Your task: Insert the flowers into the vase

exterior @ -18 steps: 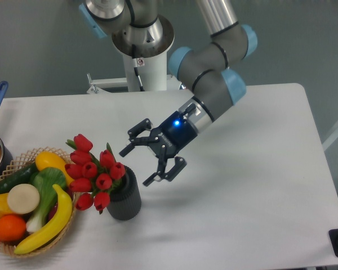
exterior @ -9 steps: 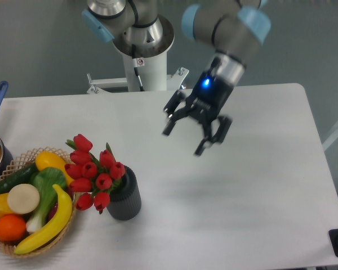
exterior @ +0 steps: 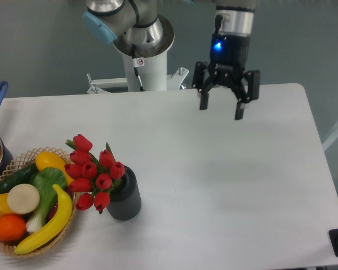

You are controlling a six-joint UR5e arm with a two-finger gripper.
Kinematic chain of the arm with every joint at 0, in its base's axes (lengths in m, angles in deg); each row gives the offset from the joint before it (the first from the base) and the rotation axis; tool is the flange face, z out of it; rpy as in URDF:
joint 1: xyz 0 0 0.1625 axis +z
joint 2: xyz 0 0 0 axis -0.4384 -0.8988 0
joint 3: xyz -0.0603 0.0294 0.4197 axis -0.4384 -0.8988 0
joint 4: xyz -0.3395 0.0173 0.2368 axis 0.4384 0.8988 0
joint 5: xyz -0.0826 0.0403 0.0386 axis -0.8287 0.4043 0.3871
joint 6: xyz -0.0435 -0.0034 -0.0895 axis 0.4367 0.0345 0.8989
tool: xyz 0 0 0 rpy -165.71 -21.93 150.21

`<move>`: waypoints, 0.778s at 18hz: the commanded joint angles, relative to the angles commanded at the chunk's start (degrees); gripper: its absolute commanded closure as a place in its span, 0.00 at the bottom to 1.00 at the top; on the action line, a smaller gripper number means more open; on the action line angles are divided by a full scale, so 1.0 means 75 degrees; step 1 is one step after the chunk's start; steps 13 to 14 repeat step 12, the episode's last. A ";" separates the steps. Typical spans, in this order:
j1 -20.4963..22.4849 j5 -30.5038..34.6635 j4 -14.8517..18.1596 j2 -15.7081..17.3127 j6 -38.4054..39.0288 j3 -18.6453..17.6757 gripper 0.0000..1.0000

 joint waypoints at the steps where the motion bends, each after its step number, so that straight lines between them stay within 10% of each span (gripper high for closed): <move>1: 0.0046 0.0257 0.0246 0.0070 -0.0351 0.0047 0.00; 14: 0.0492 0.1044 0.0588 0.0048 -0.1281 0.0012 0.00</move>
